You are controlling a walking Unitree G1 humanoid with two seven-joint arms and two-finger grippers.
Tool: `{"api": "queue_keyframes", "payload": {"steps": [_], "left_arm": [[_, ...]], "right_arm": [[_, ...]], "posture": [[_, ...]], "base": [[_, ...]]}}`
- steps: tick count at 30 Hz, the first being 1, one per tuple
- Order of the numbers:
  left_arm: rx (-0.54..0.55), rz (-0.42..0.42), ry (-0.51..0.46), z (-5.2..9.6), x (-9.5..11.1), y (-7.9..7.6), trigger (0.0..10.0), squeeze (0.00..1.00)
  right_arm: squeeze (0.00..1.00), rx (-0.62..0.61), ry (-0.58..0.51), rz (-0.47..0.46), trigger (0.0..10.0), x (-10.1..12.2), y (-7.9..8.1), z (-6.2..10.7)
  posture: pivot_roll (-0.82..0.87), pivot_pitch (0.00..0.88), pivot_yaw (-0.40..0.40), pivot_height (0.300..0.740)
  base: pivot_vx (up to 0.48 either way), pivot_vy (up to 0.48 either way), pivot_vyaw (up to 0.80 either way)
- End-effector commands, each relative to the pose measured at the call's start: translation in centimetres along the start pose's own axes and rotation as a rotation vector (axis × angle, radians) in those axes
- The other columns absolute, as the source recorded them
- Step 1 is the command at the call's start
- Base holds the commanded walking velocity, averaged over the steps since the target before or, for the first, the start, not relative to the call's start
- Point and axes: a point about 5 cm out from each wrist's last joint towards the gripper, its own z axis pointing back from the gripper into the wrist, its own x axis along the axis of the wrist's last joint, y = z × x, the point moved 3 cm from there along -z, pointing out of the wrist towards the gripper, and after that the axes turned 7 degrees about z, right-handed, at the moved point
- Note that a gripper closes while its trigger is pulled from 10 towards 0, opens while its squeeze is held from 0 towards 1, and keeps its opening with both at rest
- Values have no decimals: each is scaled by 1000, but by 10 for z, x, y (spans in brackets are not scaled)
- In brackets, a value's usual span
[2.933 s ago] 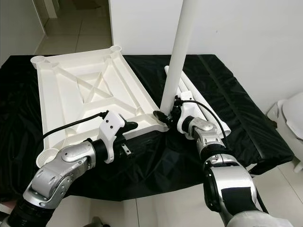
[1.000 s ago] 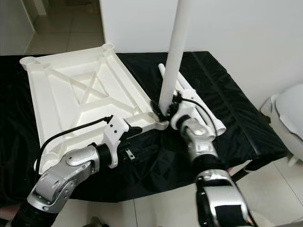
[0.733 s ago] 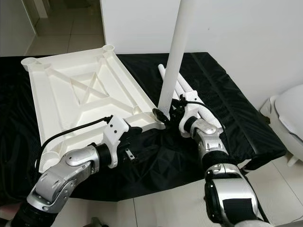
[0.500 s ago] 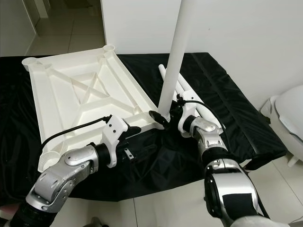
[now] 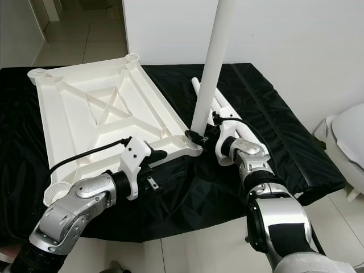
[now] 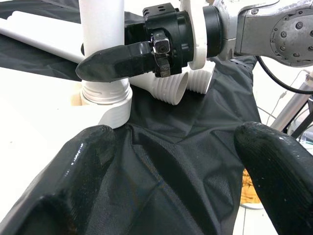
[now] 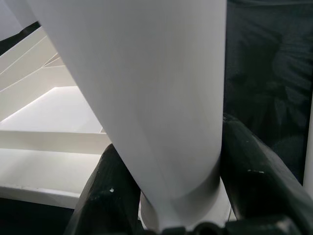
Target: Building children table
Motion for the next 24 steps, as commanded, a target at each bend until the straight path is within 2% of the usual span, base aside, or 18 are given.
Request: {"api": "queue_keyframes", "payload": {"steps": [1, 7, 10, 11, 14, 17, 22, 24], "left_arm": [[10, -3, -3, 1, 2, 0, 10000, 0], [9, -4, -3, 1, 2, 0, 10000, 0], [6, -2, -1, 2, 2, 0, 10000, 0], [4, -1, 0, 1, 2, -1, 10000, 0], [2, 0, 0, 1, 2, -1, 10000, 0], [1, 1, 0, 1, 2, 0, 10000, 0], [-7, 1, -1, 0, 2, -2, 10000, 0], [-11, 0, -2, -1, 3, -2, 10000, 0]], "right_arm": [[0, 15, 45, -43, 0, -12, 4, 2], [0, 4, 31, -90, 0, -15, 5, 3], [0, -50, 16, -116, 0, -17, 4, 2], [0, -134, 30, -125, 0, -19, -1, 2], [0, -192, 18, -124, 0, -18, -3, 1], [0, -220, -11, -121, 0, -14, -1, -2], [0, -283, -18, -168, 0, -14, 1, -7], [0, -362, -26, -205, 0, -14, 8, -13]], "posture": [[12, 25, -37, 740], [10, 26, -36, 740], [6, 29, -33, 740], [4, 29, -34, 740], [0, 30, -33, 740], [-6, 29, -31, 740], [-12, 28, -28, 740], [-18, 25, -24, 740]], "base": [[0, 0, 0], [0, 0, 0], [0, 0, 0], [0, 0, 0], [0, 0, 0], [0, 0, 0], [0, 0, 0], [0, 0, 0]]}}
